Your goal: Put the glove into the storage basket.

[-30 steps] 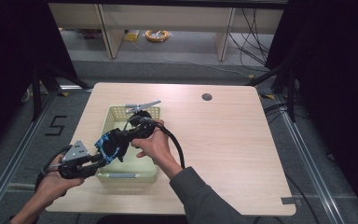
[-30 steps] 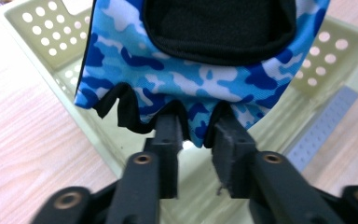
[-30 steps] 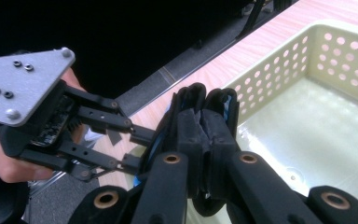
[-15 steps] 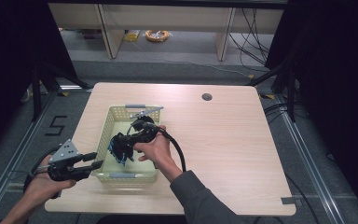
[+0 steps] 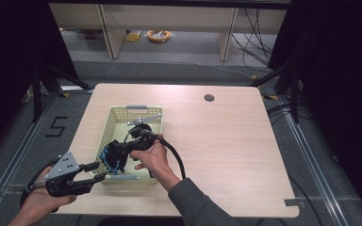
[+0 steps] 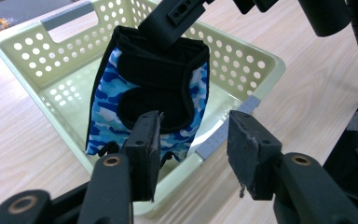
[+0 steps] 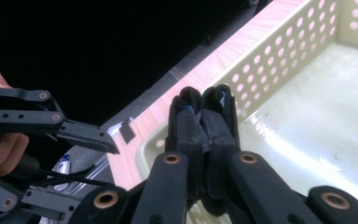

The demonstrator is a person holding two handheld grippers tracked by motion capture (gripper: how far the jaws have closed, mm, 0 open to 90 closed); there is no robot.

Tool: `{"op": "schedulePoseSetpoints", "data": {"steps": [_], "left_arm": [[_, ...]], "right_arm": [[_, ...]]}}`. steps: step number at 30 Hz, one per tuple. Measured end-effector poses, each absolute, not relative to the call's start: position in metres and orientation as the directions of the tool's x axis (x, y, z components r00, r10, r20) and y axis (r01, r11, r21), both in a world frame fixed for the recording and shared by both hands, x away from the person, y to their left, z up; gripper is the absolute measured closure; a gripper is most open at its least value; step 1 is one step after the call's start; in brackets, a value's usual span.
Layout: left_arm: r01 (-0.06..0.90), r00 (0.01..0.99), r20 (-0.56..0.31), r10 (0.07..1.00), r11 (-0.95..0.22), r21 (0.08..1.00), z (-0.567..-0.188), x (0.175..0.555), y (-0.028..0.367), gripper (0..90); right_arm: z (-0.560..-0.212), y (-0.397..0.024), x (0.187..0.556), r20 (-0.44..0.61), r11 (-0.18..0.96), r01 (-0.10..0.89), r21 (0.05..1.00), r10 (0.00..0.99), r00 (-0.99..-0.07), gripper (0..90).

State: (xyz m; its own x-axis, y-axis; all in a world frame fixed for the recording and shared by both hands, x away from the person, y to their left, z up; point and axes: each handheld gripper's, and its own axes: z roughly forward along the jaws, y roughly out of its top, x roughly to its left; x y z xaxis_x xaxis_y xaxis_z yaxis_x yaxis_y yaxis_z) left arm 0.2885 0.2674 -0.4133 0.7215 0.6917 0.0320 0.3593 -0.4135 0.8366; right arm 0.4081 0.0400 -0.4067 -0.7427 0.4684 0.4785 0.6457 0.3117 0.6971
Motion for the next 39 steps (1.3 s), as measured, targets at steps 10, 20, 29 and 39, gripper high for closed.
{"op": "schedulePoseSetpoints", "data": {"steps": [10,20,29,39], "left_arm": [[0.418,0.717,-0.035,0.697,-0.389,0.821,-0.424,0.281,0.265,42.8],[0.432,0.714,-0.036,0.699,-0.399,0.809,-0.433,0.272,0.259,41.0],[0.41,0.744,-0.022,0.667,-0.431,0.804,-0.439,0.265,0.252,41.2],[0.407,0.765,-0.018,0.643,-0.462,0.788,-0.451,0.256,0.238,40.0]], "right_arm": [[-0.425,0.027,0.404,0.485,0.312,0.672,0.671,0.501,-0.717,87.5],[-0.432,0.005,0.405,0.45,0.333,0.682,0.651,0.554,-0.7,87.1],[-0.438,-0.005,0.403,0.37,0.399,0.677,0.619,0.611,-0.699,86.2],[-0.444,-0.005,0.403,0.289,0.484,0.668,0.566,0.642,-0.71,81.5]]}}
